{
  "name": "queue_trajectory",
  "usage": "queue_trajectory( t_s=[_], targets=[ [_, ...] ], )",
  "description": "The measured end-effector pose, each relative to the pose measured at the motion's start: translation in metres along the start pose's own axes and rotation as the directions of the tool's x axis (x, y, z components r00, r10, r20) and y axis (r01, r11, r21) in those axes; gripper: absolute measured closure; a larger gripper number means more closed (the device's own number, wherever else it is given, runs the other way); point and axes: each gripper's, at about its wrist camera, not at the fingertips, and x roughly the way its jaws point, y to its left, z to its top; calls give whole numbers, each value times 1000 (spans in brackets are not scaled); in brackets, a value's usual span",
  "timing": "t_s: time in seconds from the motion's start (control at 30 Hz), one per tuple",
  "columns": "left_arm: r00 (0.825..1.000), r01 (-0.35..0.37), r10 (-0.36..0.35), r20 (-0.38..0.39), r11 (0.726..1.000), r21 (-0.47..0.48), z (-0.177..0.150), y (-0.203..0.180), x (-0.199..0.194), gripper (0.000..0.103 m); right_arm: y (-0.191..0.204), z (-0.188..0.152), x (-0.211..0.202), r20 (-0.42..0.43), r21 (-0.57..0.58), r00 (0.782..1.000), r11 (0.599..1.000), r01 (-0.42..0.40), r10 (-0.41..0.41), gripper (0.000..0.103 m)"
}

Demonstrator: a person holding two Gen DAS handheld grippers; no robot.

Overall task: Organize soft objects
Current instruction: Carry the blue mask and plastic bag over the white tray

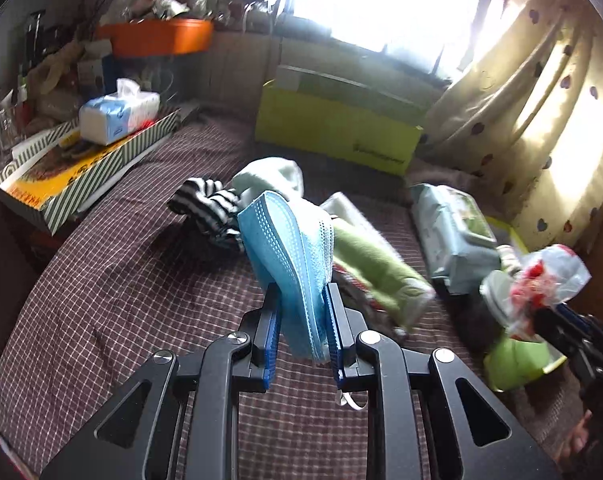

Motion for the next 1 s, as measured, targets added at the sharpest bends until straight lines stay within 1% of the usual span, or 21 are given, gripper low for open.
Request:
queue_trajectory(
  t_s=[0.33, 0.73, 1.0],
  targets=[
    [998, 55, -55, 15, 997, 47, -1, -25, -18, 81, -6, -2, -16, 22, 20, 1000, 1000, 14, -15, 82],
    [995, 95, -97, 17, 991, 99, -5, -51, -30, 81, -11, -5, -29, 48, 30, 999, 999, 22, -24, 82],
    [993, 117, -120, 12, 984, 135, -5, -67, -33, 81, -23, -8, -42, 69, 54, 996, 998, 45, -49, 82]
  ],
)
